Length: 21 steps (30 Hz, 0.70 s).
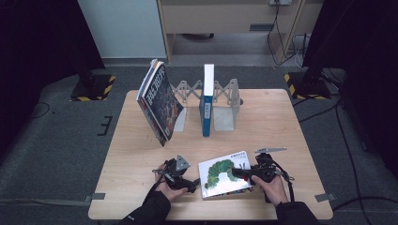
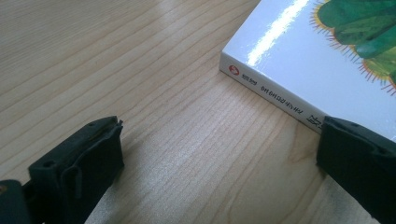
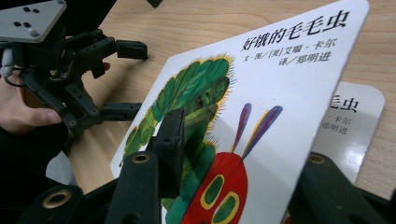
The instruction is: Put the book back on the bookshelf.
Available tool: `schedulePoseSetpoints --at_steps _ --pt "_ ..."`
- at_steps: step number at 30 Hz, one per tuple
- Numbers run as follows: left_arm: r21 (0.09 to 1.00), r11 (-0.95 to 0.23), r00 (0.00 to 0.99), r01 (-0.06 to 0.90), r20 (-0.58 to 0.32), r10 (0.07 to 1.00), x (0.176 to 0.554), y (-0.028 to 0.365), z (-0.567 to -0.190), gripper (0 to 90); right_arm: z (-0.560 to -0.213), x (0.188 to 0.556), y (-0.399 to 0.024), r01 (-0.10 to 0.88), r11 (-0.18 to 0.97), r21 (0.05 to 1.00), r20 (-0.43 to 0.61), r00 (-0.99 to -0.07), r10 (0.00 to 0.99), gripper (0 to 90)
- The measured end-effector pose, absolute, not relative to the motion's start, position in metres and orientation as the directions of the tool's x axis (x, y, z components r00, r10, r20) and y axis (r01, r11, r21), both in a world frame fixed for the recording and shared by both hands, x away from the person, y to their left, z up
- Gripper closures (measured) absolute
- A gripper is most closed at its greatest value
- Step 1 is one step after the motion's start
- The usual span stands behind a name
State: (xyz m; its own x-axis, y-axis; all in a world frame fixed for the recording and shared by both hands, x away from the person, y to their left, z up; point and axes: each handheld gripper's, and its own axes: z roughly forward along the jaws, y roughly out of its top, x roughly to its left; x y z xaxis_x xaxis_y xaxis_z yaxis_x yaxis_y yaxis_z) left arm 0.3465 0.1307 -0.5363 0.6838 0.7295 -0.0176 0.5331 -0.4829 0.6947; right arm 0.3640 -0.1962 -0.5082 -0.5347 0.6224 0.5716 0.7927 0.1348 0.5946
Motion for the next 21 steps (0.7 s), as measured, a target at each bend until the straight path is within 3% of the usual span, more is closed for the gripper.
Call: schedulePoseSetpoints --at_steps 7,21 --pt "0.701 -0.406 0.677 0.587 -0.149 0.721 0.3457 0.1316 -0.5309 4.8 -0.5061 0.365 -0.1968 0.798 0.132 0.589 0.589 -0.535 0.606 64.3" --pt "0.708 -0.378 0.698 0.596 -0.224 0.68 0.3416 0.1269 -0.5262 11.5 -0.5001 0.3664 -0.1982 0.798 0.095 0.595 0.63 -0.536 0.562 74.4"
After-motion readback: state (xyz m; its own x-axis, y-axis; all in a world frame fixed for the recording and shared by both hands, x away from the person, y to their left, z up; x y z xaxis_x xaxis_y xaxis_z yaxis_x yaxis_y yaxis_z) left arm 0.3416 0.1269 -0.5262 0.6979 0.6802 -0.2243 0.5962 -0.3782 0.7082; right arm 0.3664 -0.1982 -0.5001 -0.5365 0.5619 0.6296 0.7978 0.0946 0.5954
